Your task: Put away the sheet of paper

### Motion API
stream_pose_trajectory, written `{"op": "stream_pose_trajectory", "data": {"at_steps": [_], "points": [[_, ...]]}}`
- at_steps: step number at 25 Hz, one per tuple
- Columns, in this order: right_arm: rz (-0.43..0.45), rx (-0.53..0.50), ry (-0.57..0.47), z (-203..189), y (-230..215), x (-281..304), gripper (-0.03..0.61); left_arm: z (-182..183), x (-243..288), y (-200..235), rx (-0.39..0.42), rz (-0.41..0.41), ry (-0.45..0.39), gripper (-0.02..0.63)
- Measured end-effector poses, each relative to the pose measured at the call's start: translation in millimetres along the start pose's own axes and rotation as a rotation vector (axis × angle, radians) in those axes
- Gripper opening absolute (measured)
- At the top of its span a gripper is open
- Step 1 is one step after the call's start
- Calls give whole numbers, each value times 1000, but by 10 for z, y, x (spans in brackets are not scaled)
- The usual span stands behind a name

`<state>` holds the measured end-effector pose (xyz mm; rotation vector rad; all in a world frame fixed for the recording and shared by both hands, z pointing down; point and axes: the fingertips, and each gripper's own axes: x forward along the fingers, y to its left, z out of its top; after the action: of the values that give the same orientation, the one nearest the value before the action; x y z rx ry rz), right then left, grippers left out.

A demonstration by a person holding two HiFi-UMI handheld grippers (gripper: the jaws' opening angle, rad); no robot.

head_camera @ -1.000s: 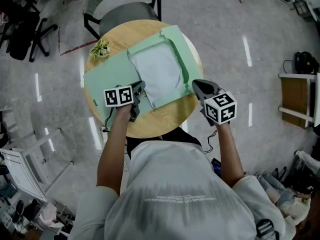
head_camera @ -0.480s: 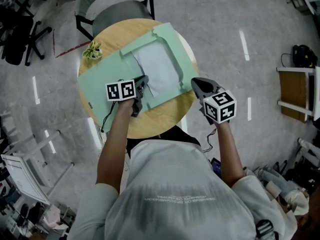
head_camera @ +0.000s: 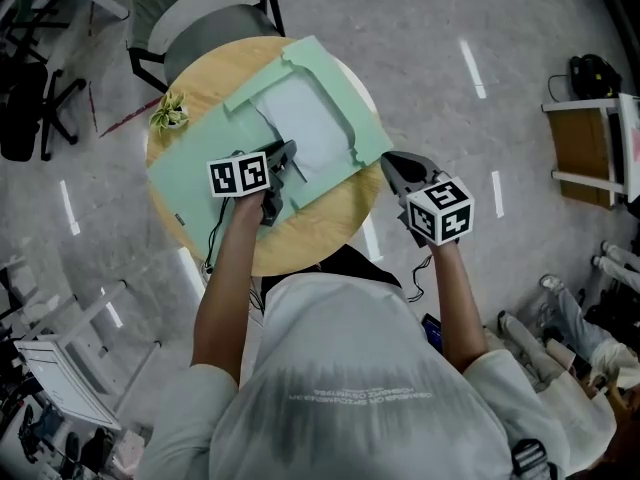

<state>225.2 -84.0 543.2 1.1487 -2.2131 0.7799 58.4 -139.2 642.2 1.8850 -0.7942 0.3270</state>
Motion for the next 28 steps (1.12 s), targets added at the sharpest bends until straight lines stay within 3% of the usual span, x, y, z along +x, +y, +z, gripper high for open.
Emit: {"op": "stream_pose_trajectory", "data": {"at_steps": [2,8,12,14,19,28], "points": [[-19,24,-19,19,66,-76,28,-4,-98,-34,32,5,13,139],[-59,99,-144,370,376,-282,28,44,-611,-50,198,54,24,146],[-76,221,-271,730,612,-542,26,319,-1156,-130,336,80,-53,101],[-106,227,-328,940,743,-680,28,503,-1491,-190,427,102,-97,70],[-222,40,-393,1341,1153,-908,26,926,-2257,-387,714,131,-183,26],[-362,-292,-433,1879,2030,-1351,26,1541,-3435,-1176,997,81,-406,23]]}}
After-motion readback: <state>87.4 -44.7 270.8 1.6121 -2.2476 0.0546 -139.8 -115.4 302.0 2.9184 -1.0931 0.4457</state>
